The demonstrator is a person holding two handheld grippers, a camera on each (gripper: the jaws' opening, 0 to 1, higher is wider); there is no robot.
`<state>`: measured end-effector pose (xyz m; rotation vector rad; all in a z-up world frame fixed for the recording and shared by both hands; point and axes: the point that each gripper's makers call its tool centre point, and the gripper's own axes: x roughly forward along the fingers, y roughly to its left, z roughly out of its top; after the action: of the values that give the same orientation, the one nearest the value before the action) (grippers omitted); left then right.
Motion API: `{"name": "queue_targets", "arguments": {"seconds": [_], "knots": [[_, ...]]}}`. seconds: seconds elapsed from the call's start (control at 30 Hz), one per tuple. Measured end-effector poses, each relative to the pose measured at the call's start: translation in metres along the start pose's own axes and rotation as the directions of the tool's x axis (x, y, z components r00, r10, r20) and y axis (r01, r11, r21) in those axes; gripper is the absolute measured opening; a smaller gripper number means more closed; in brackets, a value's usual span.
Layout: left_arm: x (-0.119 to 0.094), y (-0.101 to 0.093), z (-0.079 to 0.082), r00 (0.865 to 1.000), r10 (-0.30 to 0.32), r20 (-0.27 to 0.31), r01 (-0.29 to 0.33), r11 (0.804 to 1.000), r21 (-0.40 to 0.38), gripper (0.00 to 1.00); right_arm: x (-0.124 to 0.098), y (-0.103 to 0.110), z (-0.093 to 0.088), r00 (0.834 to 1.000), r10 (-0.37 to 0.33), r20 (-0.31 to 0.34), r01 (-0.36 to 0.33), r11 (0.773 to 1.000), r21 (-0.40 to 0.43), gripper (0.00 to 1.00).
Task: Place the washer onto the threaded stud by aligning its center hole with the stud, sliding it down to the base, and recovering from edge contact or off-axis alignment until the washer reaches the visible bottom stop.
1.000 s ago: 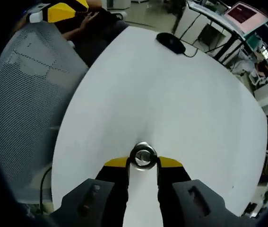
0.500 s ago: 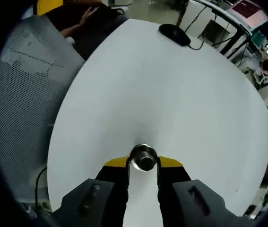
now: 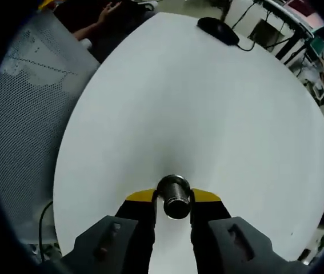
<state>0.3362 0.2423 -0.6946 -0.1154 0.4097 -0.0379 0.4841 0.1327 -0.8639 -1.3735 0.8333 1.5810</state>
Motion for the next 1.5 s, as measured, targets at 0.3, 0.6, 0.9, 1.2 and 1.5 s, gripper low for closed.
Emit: {"name": "queue_targets", "arguments": {"seconds": [0.3, 0.6, 0.9, 1.2, 1.5], "knots": [[0.0, -0.001, -0.002, 1.0, -0.002, -0.008, 0.002, 1.0, 0.009, 0.06, -0.04, 0.004, 0.007, 0.983, -0.08, 0.166, 0.055, 0.987, 0.149, 0.39], [-0.002, -0.007, -0.001, 1.0, -0.006, -0.005, 0.007, 0.999, 0.045, 0.09, -0.137, 0.022, -0.015, 0.864, -0.321, 0.388, 0.124, 0.883, 0.453, 0.43], [-0.007, -0.013, 0.005, 0.999, -0.005, 0.037, 0.002, 0.997, 0.073, 0.14, -0.215, 0.069, -0.057, 0.669, -0.57, 0.478, 0.129, 0.722, 0.68, 0.55], [-0.009, -0.011, 0.009, 0.998, 0.002, 0.064, -0.007, 0.997, 0.077, 0.22, -0.223, 0.128, -0.092, 0.596, -0.669, 0.443, 0.057, 0.586, 0.808, 0.76], [-0.014, -0.009, 0.024, 0.986, 0.014, 0.163, -0.025, 0.997, 0.067, 0.47, -0.217, 0.169, -0.128, 0.509, -0.792, 0.337, 0.027, 0.406, 0.914, 0.97]]}}
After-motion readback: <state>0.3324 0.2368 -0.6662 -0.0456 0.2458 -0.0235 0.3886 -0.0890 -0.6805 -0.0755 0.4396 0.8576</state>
